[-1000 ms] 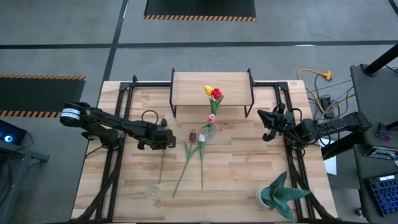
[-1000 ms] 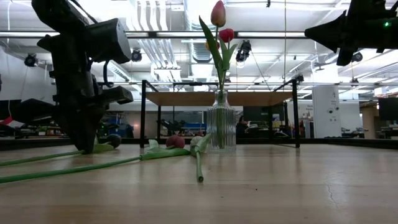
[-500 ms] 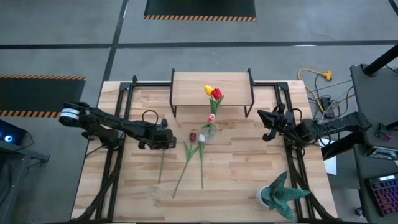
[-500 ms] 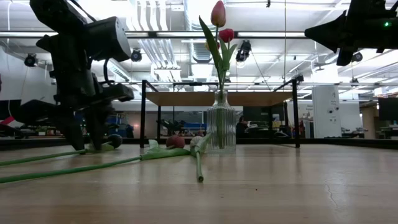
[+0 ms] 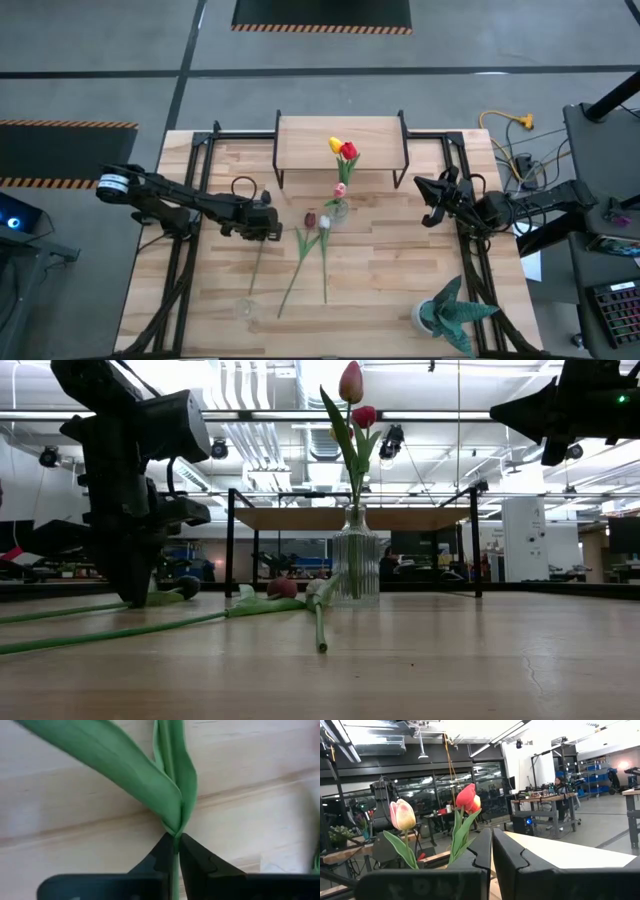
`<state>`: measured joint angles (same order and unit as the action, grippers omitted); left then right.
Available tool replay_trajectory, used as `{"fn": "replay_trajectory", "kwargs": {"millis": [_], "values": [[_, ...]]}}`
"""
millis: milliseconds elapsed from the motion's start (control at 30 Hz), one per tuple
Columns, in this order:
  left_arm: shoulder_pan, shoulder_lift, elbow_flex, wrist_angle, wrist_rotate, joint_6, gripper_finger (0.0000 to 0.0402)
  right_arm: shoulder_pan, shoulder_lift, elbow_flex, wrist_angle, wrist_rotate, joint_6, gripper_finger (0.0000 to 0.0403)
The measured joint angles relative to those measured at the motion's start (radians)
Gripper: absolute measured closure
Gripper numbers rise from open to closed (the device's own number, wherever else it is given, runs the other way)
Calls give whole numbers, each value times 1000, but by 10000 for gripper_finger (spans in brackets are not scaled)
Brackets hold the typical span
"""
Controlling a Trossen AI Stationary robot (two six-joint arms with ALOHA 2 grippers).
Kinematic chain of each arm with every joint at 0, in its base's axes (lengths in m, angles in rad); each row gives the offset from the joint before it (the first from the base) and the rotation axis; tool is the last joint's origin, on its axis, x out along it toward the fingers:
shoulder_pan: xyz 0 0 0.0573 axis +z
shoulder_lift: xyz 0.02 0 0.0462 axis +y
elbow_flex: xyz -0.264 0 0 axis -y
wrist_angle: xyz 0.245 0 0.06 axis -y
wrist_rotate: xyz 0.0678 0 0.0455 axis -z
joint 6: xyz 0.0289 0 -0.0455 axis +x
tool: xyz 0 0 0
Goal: Pick and place flowers into a vace then onto a shelf
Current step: Put the black tulip into the bottom transparent vase
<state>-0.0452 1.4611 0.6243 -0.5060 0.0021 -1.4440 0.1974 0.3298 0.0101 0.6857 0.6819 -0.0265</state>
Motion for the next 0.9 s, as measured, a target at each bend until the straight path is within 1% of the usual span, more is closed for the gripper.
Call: {"fn": "replay_trajectory", "kwargs": {"millis": [200,400,667,767,900], "values": [[0,-146,6,-8,-4,115,400,0,0,0,0,0,-1,394],[0,-313,6,-5,-20,147,400,0,0,0,0,0,-3,394],[0,-531,7,15,-30,262,400,0,0,0,7,0,1,394],[0,-605,7,56,-38,356,401,0,-2,0,9,1,18,394],[0,-680,8,143,-38,518,401,0,-2,0,10,2,48,394]]}}
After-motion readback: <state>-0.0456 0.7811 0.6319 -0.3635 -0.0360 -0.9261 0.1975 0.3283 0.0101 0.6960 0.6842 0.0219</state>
